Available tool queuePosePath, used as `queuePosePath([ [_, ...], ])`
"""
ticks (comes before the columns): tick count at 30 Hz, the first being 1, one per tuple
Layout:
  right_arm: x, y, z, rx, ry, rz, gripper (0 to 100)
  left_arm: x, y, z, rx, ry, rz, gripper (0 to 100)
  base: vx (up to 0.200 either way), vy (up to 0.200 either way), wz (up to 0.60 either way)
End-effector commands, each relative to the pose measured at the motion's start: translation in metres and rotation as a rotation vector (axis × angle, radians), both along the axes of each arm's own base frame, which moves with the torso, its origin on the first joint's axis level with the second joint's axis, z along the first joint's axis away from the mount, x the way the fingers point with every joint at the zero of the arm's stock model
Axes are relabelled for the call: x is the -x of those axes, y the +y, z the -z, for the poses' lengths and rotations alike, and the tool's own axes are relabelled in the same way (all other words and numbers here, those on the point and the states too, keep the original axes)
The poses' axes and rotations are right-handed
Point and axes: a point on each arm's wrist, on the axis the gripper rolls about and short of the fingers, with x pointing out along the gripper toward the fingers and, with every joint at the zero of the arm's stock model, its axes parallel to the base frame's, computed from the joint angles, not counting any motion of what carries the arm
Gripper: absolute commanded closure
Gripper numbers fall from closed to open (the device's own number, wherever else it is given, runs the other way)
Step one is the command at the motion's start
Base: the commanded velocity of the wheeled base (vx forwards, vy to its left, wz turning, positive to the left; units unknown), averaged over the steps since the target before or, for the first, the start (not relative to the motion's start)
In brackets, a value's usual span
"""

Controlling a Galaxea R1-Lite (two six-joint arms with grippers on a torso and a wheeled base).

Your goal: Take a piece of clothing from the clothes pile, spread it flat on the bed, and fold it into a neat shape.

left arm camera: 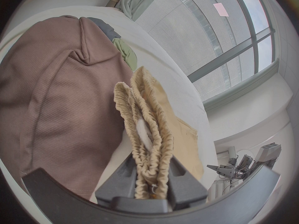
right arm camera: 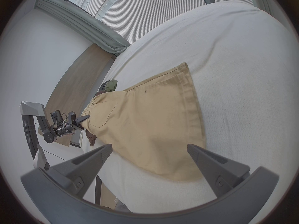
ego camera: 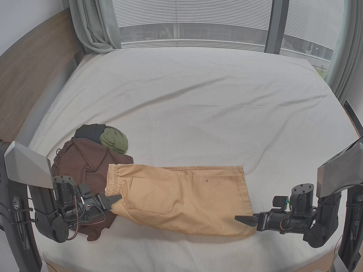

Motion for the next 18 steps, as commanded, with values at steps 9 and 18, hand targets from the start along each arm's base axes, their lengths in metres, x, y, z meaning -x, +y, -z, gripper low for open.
queuePosePath([
  [9, 0.000, 0.001, 0.001, 0.000, 0.002, -0.004, 0, 0.001, -0.007, -0.001, -0.017, -0.017, 0.035, 100, 0.000, 0.000, 0.00],
  [18, 0.000, 0.000, -0.002, -0.005, -0.009, 0.000, 0, -0.001, -0.040, -0.022, -0.007, -0.113, 0.132, 100, 0.000, 0.000, 0.00],
])
